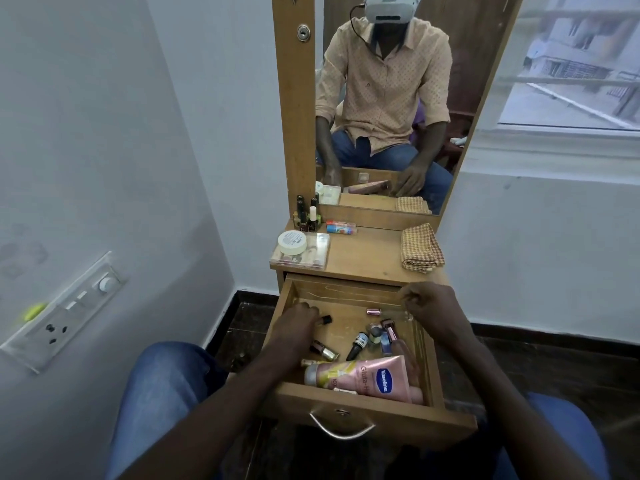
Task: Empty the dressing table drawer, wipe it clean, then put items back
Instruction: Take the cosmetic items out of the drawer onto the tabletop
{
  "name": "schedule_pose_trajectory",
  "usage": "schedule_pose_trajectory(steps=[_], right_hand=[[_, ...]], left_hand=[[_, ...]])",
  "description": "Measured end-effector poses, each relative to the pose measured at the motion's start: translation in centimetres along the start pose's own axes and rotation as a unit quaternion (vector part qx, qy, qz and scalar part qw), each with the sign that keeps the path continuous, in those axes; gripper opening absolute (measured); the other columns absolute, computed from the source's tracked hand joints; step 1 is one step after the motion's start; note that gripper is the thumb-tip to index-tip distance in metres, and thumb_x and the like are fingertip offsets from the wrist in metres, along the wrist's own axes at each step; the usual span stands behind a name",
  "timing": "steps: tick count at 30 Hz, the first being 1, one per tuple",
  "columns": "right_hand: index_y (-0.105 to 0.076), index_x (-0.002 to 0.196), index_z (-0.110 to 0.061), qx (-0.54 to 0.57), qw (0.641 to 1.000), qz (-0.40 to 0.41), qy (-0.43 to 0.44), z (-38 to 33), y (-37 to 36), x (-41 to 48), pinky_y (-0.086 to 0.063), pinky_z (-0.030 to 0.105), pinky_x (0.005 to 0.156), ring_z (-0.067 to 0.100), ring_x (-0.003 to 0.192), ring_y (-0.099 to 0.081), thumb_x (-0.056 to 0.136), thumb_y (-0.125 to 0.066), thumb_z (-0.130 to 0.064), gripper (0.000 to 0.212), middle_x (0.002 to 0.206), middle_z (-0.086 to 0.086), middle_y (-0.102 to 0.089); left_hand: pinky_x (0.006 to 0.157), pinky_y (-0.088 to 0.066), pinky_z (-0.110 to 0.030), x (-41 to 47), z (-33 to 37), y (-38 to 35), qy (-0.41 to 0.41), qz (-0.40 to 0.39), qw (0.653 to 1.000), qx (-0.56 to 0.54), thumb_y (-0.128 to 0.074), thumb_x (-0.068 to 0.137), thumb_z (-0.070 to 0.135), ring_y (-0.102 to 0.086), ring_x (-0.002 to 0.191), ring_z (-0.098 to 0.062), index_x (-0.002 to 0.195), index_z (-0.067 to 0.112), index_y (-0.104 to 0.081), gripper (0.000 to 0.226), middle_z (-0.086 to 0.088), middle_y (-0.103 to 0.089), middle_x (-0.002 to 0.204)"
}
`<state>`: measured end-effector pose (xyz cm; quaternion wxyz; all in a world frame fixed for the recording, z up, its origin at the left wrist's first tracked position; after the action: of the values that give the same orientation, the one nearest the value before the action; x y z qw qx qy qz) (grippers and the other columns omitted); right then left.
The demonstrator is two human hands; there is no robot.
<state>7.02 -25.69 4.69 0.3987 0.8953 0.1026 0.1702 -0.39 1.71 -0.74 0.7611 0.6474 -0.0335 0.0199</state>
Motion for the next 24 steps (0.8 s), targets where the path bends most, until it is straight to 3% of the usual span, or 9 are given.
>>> schedule_pose_trajectory(steps=[7, 12, 15, 20, 24], right_hand=[[-0.076, 0.100, -0.020, -0.018, 0.993, -0.105, -0.041, -0.1, -2.2, -0.6, -0.055, 0.022, 0.072, 0.009, 0.085, -0.067, 0.095, -0.066, -0.003, 0.021, 0.097, -0.004, -0.073], [-0.074, 0.118, -0.015, -0.048, 0.982, -0.181, -0.007, -1.0, -4.1, 0.8, -0.049, 0.012, 0.068, 0.005, 0.095, -0.064, 0.097, -0.063, 0.003, 0.030, 0.115, -0.004, -0.068], [-0.076, 0.116, -0.017, -0.044, 0.983, -0.176, -0.003, -1.2, -4.0, 1.5, -0.052, 0.013, 0.068, 0.002, 0.092, -0.065, 0.095, -0.065, 0.003, 0.031, 0.116, -0.002, -0.072], [-0.076, 0.115, -0.017, -0.037, 0.985, -0.170, 0.014, -1.7, -3.4, 1.3, -0.056, 0.019, 0.075, 0.005, 0.094, -0.067, 0.096, -0.061, 0.004, 0.032, 0.116, -0.003, -0.073], [-0.074, 0.120, -0.016, -0.025, 0.984, -0.168, 0.048, -3.5, -3.4, 1.0, -0.059, 0.028, 0.084, 0.008, 0.099, -0.068, 0.101, -0.061, -0.008, 0.025, 0.118, -0.002, -0.073]], left_hand=[[0.082, -0.058, -0.032, 0.5, 0.1, -0.3, 0.012, 0.000, 0.999, -0.044, -0.069, 0.093, 0.019, -0.068, 0.099, -0.018, 0.110, 0.021, -0.069, 0.018, -0.003, -0.070, 0.113], [0.089, -0.055, -0.030, 1.1, -0.4, -0.3, -0.030, -0.020, 0.996, -0.086, -0.071, 0.088, 0.008, -0.063, 0.107, -0.014, 0.113, 0.025, -0.071, 0.031, 0.002, -0.067, 0.119], [0.086, -0.053, -0.028, 1.1, -0.3, 0.6, -0.040, -0.011, 0.990, -0.136, -0.070, 0.085, 0.002, -0.057, 0.105, -0.008, 0.098, 0.031, -0.070, 0.032, 0.009, -0.061, 0.113], [0.072, -0.055, -0.034, 0.7, 0.9, 1.8, -0.029, -0.129, 0.986, -0.097, -0.074, 0.075, 0.030, -0.059, 0.083, -0.011, 0.081, 0.030, -0.061, 0.014, 0.012, -0.060, 0.092], [0.076, -0.053, -0.036, 0.3, 1.3, 1.7, -0.030, -0.256, 0.965, -0.052, -0.072, 0.080, 0.033, -0.060, 0.090, -0.017, 0.095, 0.026, -0.060, 0.020, 0.002, -0.065, 0.100]])
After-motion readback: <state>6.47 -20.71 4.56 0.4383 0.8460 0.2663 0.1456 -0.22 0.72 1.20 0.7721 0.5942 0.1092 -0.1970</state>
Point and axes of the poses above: each hand's wrist, its own x-axis towards the middle knuckle, its own y-axis out of the back of the hand, z = x × y, the point moved 2 cm from there along x, towards the middle knuckle
